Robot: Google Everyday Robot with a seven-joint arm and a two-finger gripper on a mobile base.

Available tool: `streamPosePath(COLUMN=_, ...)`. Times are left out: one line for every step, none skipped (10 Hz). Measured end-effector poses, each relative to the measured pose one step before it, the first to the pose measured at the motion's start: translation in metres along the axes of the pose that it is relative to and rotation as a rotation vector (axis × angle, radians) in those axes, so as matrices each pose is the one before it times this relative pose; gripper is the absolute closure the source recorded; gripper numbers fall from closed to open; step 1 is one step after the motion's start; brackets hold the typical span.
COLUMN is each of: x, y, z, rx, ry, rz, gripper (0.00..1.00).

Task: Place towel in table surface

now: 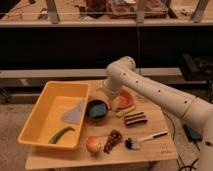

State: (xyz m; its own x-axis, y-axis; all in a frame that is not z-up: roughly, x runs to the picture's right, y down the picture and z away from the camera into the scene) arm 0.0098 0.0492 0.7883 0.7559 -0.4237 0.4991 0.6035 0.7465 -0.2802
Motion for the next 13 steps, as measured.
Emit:
streamPosePath(x=0.00047, y=-0.00062, z=-0.00036, rx=0.00097, ry=0.00025, rz=-0.00053, gripper=0.20)
streamPosePath(x=0.00115, y=-0.00121, z=-0.00109, rx=0.00011, ry=-0.00113, rz=-0.00233, gripper=0.20)
streamPosePath(x=0.00133, y=-0.00691, z=-0.00104, rx=-0.00204, ry=-0.00105, rz=-0.00516, gripper=0.20)
streamPosePath(x=0.00403, y=-0.01483, z=0.00103, rx=-0.01113, ry=0.00087, rz=-0.00401, gripper=0.20)
streamPosePath(x=0.00568, y=-0.01672, z=0.00146, rx=-0.01303, ry=-0.00020, rz=0.00042, gripper=0.20)
streamPosePath(x=0.00491, y=-0.01706, z=0.00222, rx=-0.01181, ry=-0.00156, rz=0.00654, gripper=0.20)
streamPosePath(x=0.00277, y=-0.02518, z=0.00179, rx=-0.01180, ry=-0.00097, rz=0.00420, gripper=0.20)
streamPosePath(x=-0.00576, y=-0.02896, z=0.00096, rx=-0.01019, ry=-0.00302, rz=-0.00315, gripper=0.20)
streamPosePath(x=-0.00726, y=-0.01718, z=-0.00095, rx=-0.00036, ry=-0.00616, rz=-0.00386, gripper=0.20)
streamPosePath(x=-0.00612, y=-0.01584, z=-0.00219, rx=-0.00174, ry=-0.00465, rz=-0.00120, gripper=0.20)
streamPosePath(x=-0.00231, y=-0.00530, z=-0.00095, rx=-0.00213, ry=-0.00159, rz=-0.00039, gripper=0.20)
streamPosePath(x=-0.00039, y=-0.00037, z=0.00002, rx=-0.00103, ry=-0.00042, rz=-0.00026, gripper=0.20)
streamPosePath(x=0.00064, y=0.00021, z=-0.00014, rx=0.00017, ry=0.00081, rz=0.00083, gripper=0.20)
